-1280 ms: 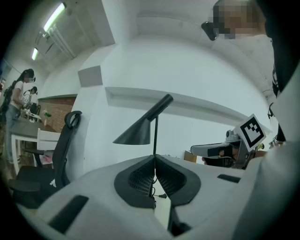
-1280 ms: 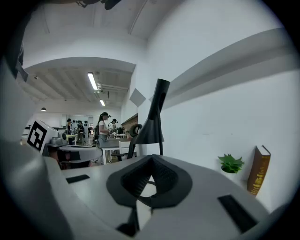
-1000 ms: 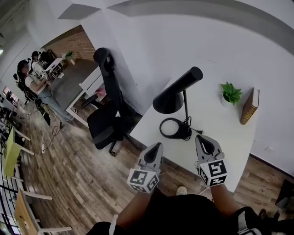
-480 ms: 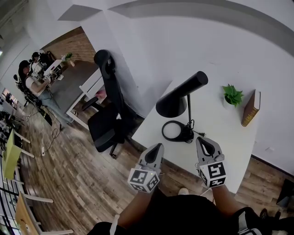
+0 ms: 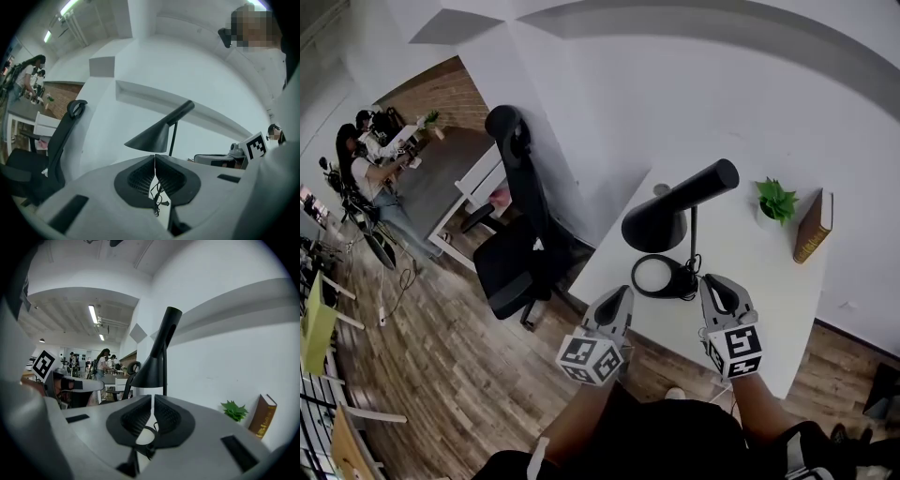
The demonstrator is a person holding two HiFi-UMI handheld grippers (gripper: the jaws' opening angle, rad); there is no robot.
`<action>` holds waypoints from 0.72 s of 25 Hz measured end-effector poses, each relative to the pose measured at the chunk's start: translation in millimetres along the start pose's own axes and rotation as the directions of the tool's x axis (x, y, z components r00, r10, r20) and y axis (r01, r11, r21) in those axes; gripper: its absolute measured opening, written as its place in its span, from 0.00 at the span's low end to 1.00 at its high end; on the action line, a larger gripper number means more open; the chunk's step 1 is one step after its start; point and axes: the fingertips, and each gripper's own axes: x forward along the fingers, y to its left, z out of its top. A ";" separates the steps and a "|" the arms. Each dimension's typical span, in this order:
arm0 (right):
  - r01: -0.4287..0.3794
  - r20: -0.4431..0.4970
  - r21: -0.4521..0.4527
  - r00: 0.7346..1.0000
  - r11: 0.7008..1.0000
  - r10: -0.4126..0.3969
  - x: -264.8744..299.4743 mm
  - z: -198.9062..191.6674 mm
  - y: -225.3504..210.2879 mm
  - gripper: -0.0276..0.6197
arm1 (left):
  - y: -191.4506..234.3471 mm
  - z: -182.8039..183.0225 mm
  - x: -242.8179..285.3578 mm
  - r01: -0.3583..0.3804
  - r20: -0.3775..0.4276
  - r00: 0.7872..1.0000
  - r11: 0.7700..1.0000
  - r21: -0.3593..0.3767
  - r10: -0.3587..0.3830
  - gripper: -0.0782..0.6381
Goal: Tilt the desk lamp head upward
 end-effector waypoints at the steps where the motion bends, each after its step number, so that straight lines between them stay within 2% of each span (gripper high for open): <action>1: 0.001 0.000 -0.002 1.000 1.000 -0.001 4.1 1.2 -0.6 0.05 | 3.2 2.0 3.3 0.006 0.005 1.000 1.000 -0.016 -0.006 0.12; 6: 0.007 -0.019 -0.023 1.000 1.000 -0.007 23.4 3.3 -5.1 0.05 | 9.3 8.3 22.2 0.057 0.009 0.998 0.995 -0.078 -0.056 0.12; 9: 0.015 -0.044 -0.038 0.999 0.999 -0.016 35.1 1.7 -8.2 0.11 | 12.8 10.4 31.2 0.076 0.006 0.997 0.990 -0.116 -0.076 0.12; 13: 0.033 -0.061 -0.053 0.997 0.998 -0.037 51.0 0.8 -16.2 0.11 | 22.6 15.5 44.5 0.087 0.007 0.996 0.986 -0.140 -0.087 0.13; 14: 0.032 -0.063 -0.054 0.997 0.998 -0.035 55.1 0.3 -18.0 0.12 | 25.7 16.0 48.4 0.089 0.009 0.996 0.983 -0.161 -0.089 0.16; 16: 0.031 -0.068 -0.056 0.997 0.998 -0.034 62.6 -0.9 -20.6 0.15 | 32.1 15.5 55.7 0.099 0.015 0.995 0.968 -0.232 -0.099 0.27; 18: 0.036 -0.070 -0.052 0.997 0.998 -0.040 68.4 -2.0 -23.5 0.16 | 38.4 13.6 62.5 0.116 0.029 0.993 0.935 -0.336 -0.113 0.32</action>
